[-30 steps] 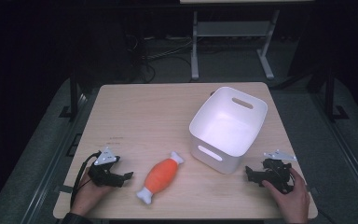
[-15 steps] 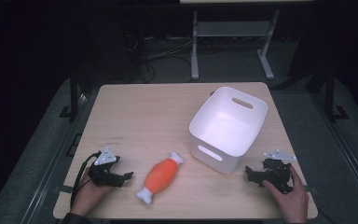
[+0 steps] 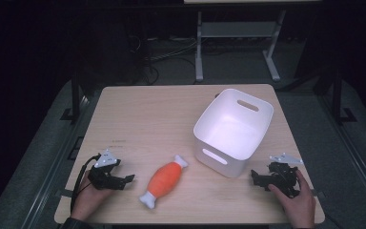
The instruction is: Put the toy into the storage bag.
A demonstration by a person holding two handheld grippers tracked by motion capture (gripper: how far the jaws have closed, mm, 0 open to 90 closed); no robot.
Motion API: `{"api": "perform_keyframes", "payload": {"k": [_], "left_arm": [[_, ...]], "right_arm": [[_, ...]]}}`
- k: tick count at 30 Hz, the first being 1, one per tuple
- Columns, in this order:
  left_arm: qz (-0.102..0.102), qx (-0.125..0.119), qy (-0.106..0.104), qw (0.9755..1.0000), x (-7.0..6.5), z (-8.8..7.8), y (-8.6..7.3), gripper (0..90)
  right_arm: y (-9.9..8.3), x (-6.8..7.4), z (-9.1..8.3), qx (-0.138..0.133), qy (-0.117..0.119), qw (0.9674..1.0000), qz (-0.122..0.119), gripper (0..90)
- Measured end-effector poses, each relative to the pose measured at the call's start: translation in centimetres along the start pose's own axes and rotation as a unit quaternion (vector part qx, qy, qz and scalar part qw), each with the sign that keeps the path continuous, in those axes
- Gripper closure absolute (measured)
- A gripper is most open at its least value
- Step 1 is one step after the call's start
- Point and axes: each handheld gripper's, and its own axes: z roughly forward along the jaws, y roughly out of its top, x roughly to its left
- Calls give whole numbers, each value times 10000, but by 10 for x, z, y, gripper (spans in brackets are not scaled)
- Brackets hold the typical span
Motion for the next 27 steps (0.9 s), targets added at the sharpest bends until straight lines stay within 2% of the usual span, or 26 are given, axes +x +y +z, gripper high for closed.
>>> {"api": "perform_keyframes", "payload": {"k": [8, 18, 27], "left_arm": [[-52, 17, -37, 10000, -3, -5, 5, 139], [62, -18, -22, 10000, -12, -12, 17, 140], [-1, -67, -198, 9998, -18, -14, 26, 141]], "right_arm": [[0, 0, 0, 0, 0, 10000, 0, 0], [0, 0, 0, 0, 0, 10000, 4, 0], [0, 0, 0, 0, 0, 10000, 2, 0]]}}
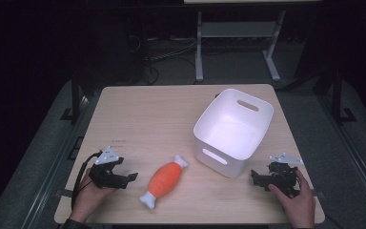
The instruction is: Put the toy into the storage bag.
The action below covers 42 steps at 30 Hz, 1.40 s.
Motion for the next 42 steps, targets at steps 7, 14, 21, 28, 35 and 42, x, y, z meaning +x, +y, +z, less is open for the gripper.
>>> {"api": "perform_keyframes", "payload": {"k": [7, 14, 21, 28, 35, 42], "left_arm": [[-24, -41, -163, 9999, -7, 0, 8, 141], [-15, -49, -254, 9997, -10, 0, 13, 141], [23, -76, -319, 9995, -14, 2, 20, 141], [53, -92, -373, 9992, -18, 4, 27, 141], [95, -120, -424, 9990, -21, 5, 35, 141], [121, -178, -521, 9984, -28, 10, 44, 141]], "right_arm": [[0, 0, 0, 0, 0, 10000, 3, 0], [0, 0, 0, 0, 0, 10000, 0, 0], [0, 0, 0, 1, 0, 10000, 3, 0], [0, 0, 0, 3, 2, 10000, -3, 0], [0, 0, 0, 3, 3, 10000, -5, 0], [0, 0, 0, 3, 3, 10000, -5, 0]]}}
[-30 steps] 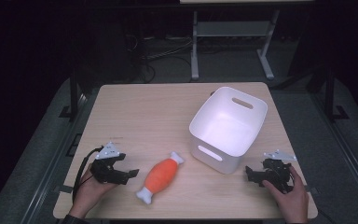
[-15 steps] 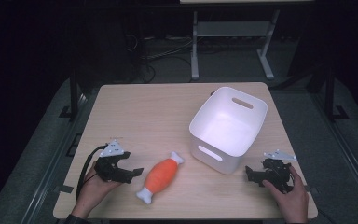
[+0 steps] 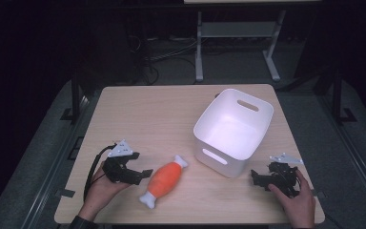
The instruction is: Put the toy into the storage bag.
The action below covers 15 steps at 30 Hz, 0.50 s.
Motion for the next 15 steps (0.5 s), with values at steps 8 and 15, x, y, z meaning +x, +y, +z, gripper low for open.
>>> {"api": "perform_keyframes", "payload": {"k": [8, 15], "left_arm": [[101, 1, -94, 9999, -9, 6, 10, 141], [158, 17, -194, 9997, -19, 14, 17, 141]], "right_arm": [[0, 0, 0, 1, -1, 10000, 1, 0], [0, 0, 0, 2, -2, 10000, -2, 0]]}}
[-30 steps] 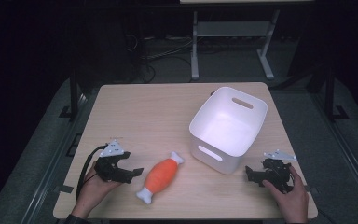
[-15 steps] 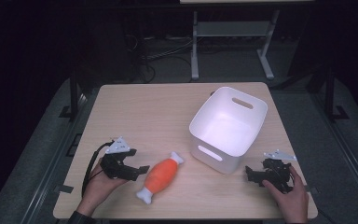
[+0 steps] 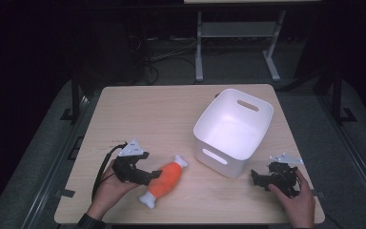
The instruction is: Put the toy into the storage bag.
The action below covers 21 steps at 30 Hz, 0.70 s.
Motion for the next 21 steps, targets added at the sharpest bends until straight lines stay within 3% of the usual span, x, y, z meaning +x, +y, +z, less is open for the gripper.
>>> {"api": "perform_keyframes", "payload": {"k": [12, 21], "left_arm": [[192, 76, -141, 9997, -21, 15, 9, 137], [231, 112, -5, 9997, -27, 20, 13, 127]], "right_arm": [[0, 0, 0, 0, -2, 10000, 2, 0], [0, 0, 0, -4, 0, 10000, -1, 0]]}}
